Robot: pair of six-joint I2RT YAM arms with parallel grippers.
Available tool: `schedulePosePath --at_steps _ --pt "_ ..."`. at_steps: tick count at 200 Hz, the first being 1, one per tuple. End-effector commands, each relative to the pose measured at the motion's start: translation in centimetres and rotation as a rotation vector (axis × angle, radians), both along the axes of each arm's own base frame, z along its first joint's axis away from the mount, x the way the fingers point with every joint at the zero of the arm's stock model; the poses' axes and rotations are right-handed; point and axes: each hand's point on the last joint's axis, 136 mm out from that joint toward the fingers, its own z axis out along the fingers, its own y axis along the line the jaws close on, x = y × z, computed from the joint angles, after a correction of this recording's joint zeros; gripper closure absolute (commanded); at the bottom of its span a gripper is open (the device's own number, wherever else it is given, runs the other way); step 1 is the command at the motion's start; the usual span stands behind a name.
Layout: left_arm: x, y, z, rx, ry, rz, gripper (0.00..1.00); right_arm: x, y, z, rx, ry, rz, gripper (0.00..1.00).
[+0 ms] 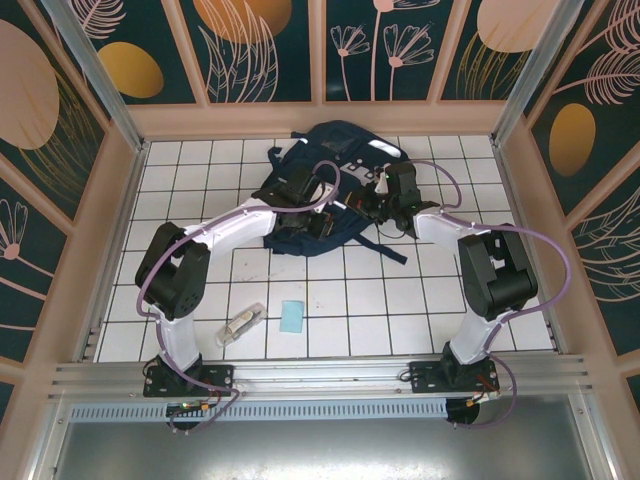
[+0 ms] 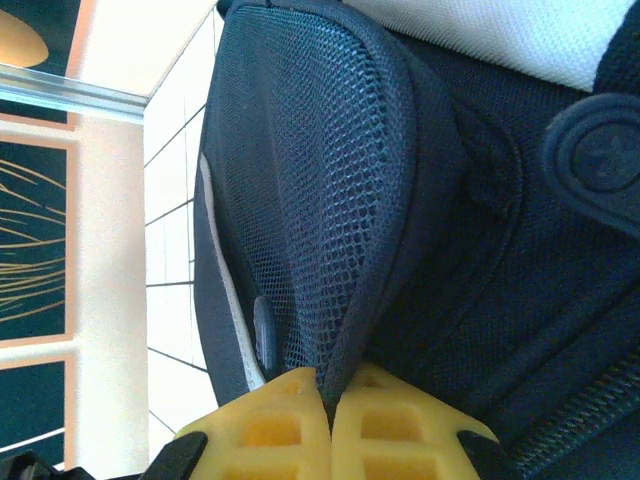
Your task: Pack the student bag
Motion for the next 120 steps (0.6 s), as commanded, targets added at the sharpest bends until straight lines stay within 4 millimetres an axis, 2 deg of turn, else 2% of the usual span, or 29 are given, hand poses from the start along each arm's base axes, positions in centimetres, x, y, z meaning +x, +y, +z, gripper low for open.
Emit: schedulePosePath --at_steps 1,19,46,67,82,103,120 --pt "0.0 -0.3 1.1 -0.041 0.005 -0.04 1.0 1.2 -0.1 4.4 -0.005 -0.145 0.023 1.0" --pt "0.2 1.0 -0.4 0.036 -0.001 -0.015 1.0 1.2 -0.5 4.6 -0.024 -0.151 0.022 1.0" --pt "2.1 5.3 -2.3 0.248 -0.089 0.129 1.0 0.8 -0.7 4.8 -0.055 -0.156 0.041 1.0" --pt "2.6 7.0 -2.8 0.294 -0.086 0.181 1.0 0.5 -1.2 4.9 -0.073 -0.157 0.034 1.0" --pt "2.3 7.5 -3.2 0.303 -0.055 0.182 1.0 0.9 -2.4 4.7 -0.091 -0.158 -0.009 1.0" --pt "2.0 8.6 -2.9 0.329 -0.061 0.199 1.0 1.2 -3.6 4.8 -0.082 -0.16 -0.037 1.0" --pt "2.7 10.4 -2.6 0.337 -0.067 0.25 1.0 1.5 -4.1 4.7 -0.094 -0.168 -0.034 1.0"
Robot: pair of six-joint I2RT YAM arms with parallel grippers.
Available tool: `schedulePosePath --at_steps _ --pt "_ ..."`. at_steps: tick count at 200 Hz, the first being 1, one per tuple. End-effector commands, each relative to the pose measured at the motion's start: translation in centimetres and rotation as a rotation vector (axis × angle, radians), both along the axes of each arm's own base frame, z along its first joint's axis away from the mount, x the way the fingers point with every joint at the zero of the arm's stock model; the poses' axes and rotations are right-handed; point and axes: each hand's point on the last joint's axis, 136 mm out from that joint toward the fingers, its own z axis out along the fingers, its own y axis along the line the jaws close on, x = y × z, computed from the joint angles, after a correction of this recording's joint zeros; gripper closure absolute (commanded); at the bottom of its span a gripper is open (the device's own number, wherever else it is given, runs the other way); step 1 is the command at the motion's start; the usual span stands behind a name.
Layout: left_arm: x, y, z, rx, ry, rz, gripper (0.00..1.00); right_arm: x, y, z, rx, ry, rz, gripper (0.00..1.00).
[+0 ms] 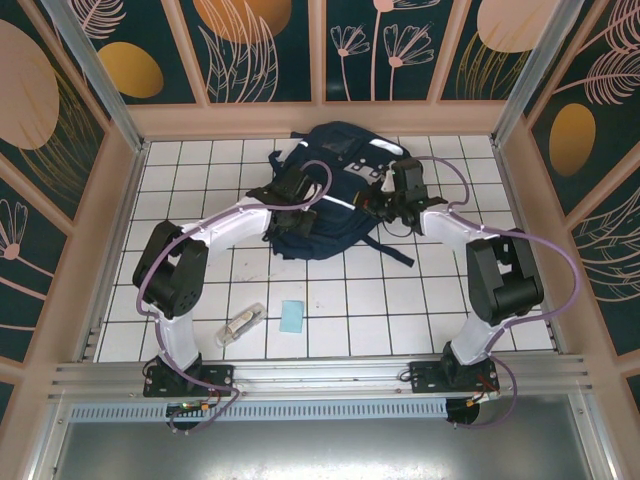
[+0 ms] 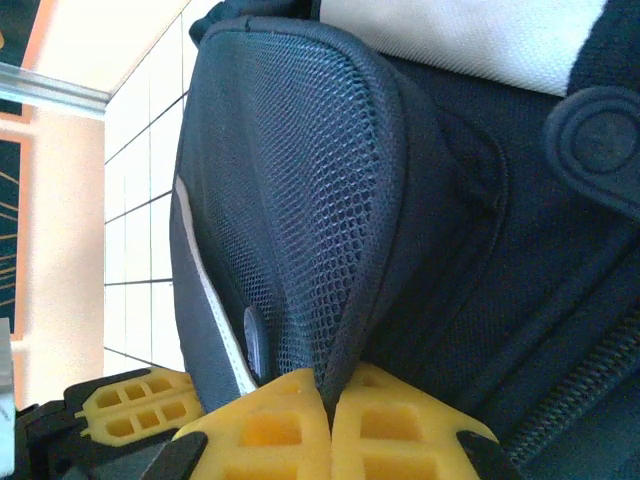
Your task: Pack the student bag
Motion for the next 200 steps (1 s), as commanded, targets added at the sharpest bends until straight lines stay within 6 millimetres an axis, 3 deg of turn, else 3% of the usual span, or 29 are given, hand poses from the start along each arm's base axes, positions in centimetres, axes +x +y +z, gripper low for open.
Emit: schedulePosePath --at_steps 1,13,27,48,78,113,122,130,163,180,200 --pt "0.0 4.6 -0.6 0.104 0.015 0.097 1.0 1.5 -1.5 4.3 -0.001 -0.156 -0.016 1.0" --pt "0.5 5.4 -0.5 0.067 0.029 0.131 1.0 1.8 -1.8 4.2 -0.014 -0.159 -0.011 1.0" --pt "0.5 4.8 -0.2 0.015 0.047 0.121 1.0 2.2 -1.9 4.0 -0.035 -0.168 0.002 1.0" --pt "-0.4 2.4 0.9 -0.102 0.09 0.049 1.0 3.4 -2.8 3.3 -0.08 -0.169 -0.015 1.0" --pt "-3.4 -1.8 3.4 -0.25 0.121 -0.081 1.0 6.0 -4.8 2.6 -0.095 -0.171 -0.059 1.0" --pt "-6.4 -6.6 7.1 -0.476 0.173 -0.189 1.0 9.0 -5.5 3.3 -0.104 -0.205 -0.076 1.0" --pt "-6.8 -7.7 7.8 -0.526 0.18 -0.205 1.0 9.5 -5.5 3.4 -0.107 -0.203 -0.079 0.92" --pt "-6.8 -8.5 8.2 -0.556 0.18 -0.211 1.0 9.8 -5.4 3.7 -0.105 -0.203 -0.079 0.78" --pt "-5.2 -11.4 8.8 -0.667 0.187 -0.217 1.0 8.3 -6.2 5.2 -0.088 -0.194 -0.133 0.52" --pt "-3.8 -12.6 8.9 -0.687 0.175 -0.213 1.0 6.0 -6.7 5.8 -0.064 -0.179 -0.158 0.4" --pt "-2.5 -13.7 9.3 -0.709 0.166 -0.217 1.0 3.1 -6.6 6.3 -0.017 -0.156 -0.16 0.36"
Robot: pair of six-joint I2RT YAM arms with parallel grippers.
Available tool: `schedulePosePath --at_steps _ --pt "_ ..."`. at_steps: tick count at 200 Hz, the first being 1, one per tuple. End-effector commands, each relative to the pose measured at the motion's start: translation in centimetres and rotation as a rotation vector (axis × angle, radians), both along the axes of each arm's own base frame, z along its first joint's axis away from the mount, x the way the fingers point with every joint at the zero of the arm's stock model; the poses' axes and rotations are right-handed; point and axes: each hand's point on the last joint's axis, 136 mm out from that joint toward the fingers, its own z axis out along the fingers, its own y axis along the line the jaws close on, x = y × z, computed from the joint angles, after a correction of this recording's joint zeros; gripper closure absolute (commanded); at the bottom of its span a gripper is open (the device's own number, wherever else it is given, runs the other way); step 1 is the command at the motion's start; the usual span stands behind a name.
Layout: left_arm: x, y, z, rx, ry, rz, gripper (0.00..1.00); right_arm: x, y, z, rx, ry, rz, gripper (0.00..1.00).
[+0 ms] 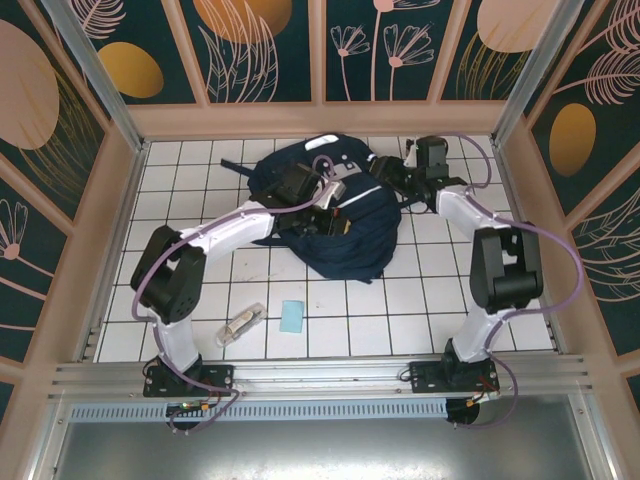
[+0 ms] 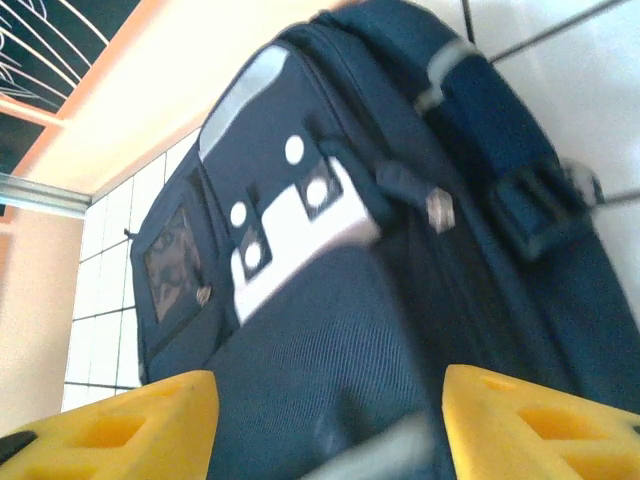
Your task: Pack the student bag
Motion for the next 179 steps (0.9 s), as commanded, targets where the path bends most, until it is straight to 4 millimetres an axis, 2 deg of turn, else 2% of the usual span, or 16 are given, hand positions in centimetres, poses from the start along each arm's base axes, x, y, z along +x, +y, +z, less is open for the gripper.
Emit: schedulePosePath --at_steps 1,30,60,84,121,129,137,158,179 --pt "2.6 -2.9 3.7 -0.144 -0.076 -0.016 1.0 -2.7 -0.6 2.8 0.063 -0.032 -0.035 0.35" --pt "4.0 -3.8 4.8 -0.176 -0.1 0.002 1.0 -6.8 -0.8 1.5 0.111 0.023 -0.048 0.34" --pt "4.4 -4.4 6.1 -0.224 -0.106 0.004 1.0 -9.3 -1.1 -0.2 0.161 0.06 -0.077 0.31" --pt "4.0 -4.7 6.0 -0.232 -0.09 -0.005 1.0 -9.2 0.1 -1.0 0.241 0.065 -0.054 0.3" --pt "3.1 -4.0 5.4 -0.227 -0.067 0.003 1.0 -7.0 2.5 -2.1 0.271 0.049 -0.031 0.3" --pt "2.8 -4.0 5.4 -0.229 -0.064 0.002 1.0 -6.5 2.9 -2.6 0.292 0.051 -0.033 0.37" --pt "2.6 -3.8 5.3 -0.226 -0.057 0.002 1.0 -6.2 3.1 -2.8 0.318 0.048 -0.031 0.51" --pt "2.0 -3.3 4.5 -0.197 -0.043 -0.005 1.0 -5.4 2.8 -3.2 0.329 0.031 -0.07 0.99" --pt "1.5 -2.1 2.9 -0.122 -0.015 0.008 1.0 -4.9 1.8 -2.2 0.299 -0.015 -0.11 1.0"
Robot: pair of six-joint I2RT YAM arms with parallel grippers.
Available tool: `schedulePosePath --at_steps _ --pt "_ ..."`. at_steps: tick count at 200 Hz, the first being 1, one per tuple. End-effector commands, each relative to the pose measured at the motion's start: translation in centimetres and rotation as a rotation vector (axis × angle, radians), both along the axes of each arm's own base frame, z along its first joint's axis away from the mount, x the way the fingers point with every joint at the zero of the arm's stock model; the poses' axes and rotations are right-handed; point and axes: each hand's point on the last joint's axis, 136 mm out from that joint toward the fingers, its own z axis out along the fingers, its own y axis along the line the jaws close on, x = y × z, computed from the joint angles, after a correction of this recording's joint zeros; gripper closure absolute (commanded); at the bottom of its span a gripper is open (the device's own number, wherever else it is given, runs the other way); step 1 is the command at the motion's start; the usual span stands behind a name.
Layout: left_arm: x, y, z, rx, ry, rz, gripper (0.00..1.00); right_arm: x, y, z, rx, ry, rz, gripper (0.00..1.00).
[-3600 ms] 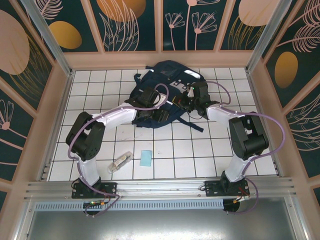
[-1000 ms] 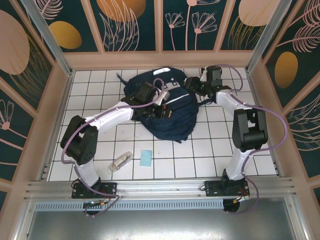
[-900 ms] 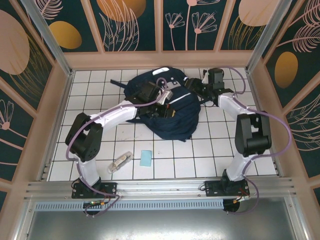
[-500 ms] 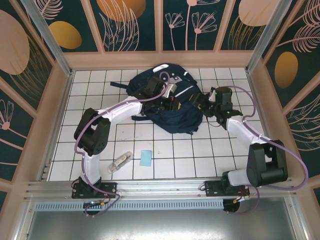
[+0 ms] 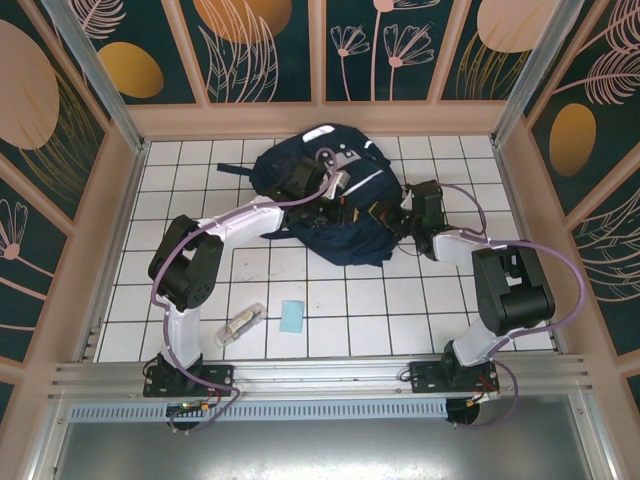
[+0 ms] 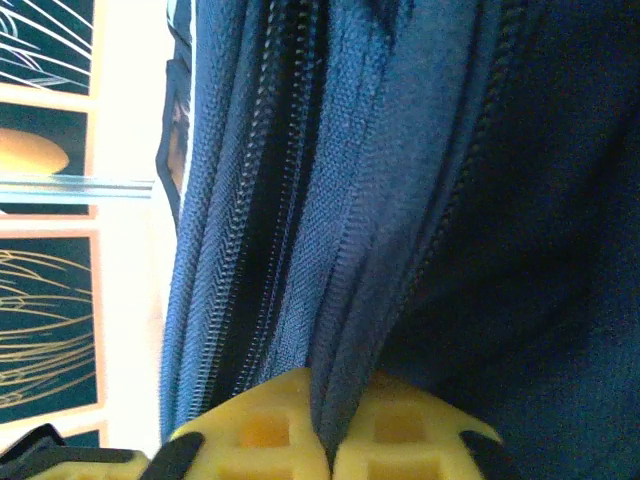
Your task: Pack the student bag
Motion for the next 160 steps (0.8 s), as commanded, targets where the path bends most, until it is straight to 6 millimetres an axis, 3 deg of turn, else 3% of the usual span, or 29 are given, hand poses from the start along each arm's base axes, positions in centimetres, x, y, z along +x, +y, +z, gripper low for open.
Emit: schedulePosePath --at_steps 1,44,82,131,160 --pt "-1.5 -0.1 3.3 -0.034 -0.055 -0.063 1.0 2.1 -0.6 3.3 0.002 -0.143 -0.067 1.0" --pt "-1.9 5.1 -0.9 0.163 0.033 0.027 1.0 2.6 -3.3 4.9 -0.105 -0.175 -0.147 1.0" --pt "-2.8 7.7 -2.1 0.269 0.051 0.067 1.0 3.3 -3.4 5.2 -0.114 -0.18 -0.147 1.0" --pt "-2.3 13.9 -4.0 0.388 0.089 0.201 1.0 3.3 -4.6 5.5 -0.17 -0.185 -0.167 1.0" --pt "-1.3 16.9 -4.2 0.478 0.04 0.27 1.0 3.6 -4.2 6.1 -0.171 -0.2 -0.128 1.0"
